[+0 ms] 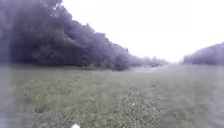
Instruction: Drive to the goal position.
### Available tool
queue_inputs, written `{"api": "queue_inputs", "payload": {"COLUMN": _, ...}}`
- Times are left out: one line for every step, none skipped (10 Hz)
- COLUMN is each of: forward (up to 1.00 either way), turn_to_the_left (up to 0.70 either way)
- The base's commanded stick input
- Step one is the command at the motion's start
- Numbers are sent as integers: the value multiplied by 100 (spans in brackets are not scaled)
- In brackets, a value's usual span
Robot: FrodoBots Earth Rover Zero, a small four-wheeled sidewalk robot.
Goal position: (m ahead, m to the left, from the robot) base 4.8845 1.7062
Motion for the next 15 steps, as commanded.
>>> {"api": "queue_inputs", "payload": {"forward": 70, "turn_to_the_left": 0}}
{"api": "queue_inputs", "payload": {"forward": 70, "turn_to_the_left": 0}}
{"api": "queue_inputs", "payload": {"forward": 70, "turn_to_the_left": 0}}
{"api": "queue_inputs", "payload": {"forward": 70, "turn_to_the_left": 0}}
{"api": "queue_inputs", "payload": {"forward": 70, "turn_to_the_left": 0}}
{"api": "queue_inputs", "payload": {"forward": 70, "turn_to_the_left": 0}}
{"api": "queue_inputs", "payload": {"forward": 70, "turn_to_the_left": 0}}
{"api": "queue_inputs", "payload": {"forward": 70, "turn_to_the_left": 0}}
{"api": "queue_inputs", "payload": {"forward": 70, "turn_to_the_left": 0}}
{"api": "queue_inputs", "payload": {"forward": 70, "turn_to_the_left": 0}}
{"api": "queue_inputs", "payload": {"forward": 70, "turn_to_the_left": 0}}
{"api": "queue_inputs", "payload": {"forward": 70, "turn_to_the_left": 0}}
{"api": "queue_inputs", "payload": {"forward": 70, "turn_to_the_left": 0}}
{"api": "queue_inputs", "payload": {"forward": 70, "turn_to_the_left": 0}}
{"api": "queue_inputs", "payload": {"forward": 70, "turn_to_the_left": 0}}
